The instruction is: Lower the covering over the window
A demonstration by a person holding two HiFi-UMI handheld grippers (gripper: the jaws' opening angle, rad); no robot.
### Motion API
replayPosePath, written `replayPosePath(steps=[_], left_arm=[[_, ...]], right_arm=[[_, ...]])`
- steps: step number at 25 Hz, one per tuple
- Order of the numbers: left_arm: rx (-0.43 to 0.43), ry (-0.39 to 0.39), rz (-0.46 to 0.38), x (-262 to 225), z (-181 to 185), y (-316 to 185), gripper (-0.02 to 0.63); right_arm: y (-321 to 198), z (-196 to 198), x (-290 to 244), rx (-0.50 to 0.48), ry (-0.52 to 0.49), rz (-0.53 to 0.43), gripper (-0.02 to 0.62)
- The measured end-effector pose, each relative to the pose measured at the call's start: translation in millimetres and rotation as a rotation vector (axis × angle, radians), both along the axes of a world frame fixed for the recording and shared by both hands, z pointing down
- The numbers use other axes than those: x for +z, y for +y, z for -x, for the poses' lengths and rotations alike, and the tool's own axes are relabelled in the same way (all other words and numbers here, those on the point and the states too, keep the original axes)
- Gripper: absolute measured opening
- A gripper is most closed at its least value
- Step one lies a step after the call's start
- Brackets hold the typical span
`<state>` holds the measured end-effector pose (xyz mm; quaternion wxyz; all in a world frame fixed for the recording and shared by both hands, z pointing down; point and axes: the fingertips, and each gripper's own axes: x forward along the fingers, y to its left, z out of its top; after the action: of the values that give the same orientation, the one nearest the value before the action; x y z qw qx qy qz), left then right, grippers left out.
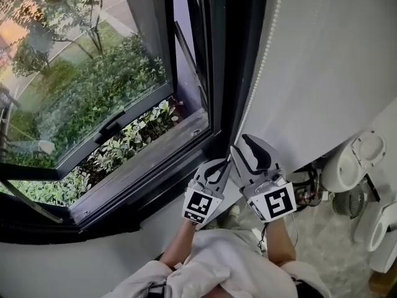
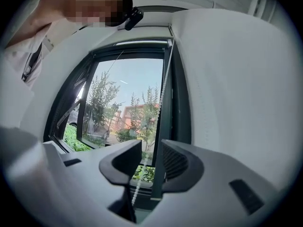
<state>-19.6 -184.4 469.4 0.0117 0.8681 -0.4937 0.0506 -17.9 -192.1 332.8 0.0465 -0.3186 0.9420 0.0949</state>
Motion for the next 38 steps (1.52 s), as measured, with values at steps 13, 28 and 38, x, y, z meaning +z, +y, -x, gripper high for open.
replayPosePath(steps=[13, 28, 38], left_arm=[[0.045, 0.033, -0.008, 7, -2, 19, 0.021], [0.071, 0.006, 0.114, 72, -2, 29, 0.021], [0.088, -0.023, 0.213, 126, -3, 38, 0.021]], right_arm=[[11, 6, 0, -0.001, -0.081, 0.037, -0.005], [22, 18, 64, -0.025, -0.043, 0.172, -0.005], [24, 20, 120, -0.019, -0.019, 0.279, -0.005]])
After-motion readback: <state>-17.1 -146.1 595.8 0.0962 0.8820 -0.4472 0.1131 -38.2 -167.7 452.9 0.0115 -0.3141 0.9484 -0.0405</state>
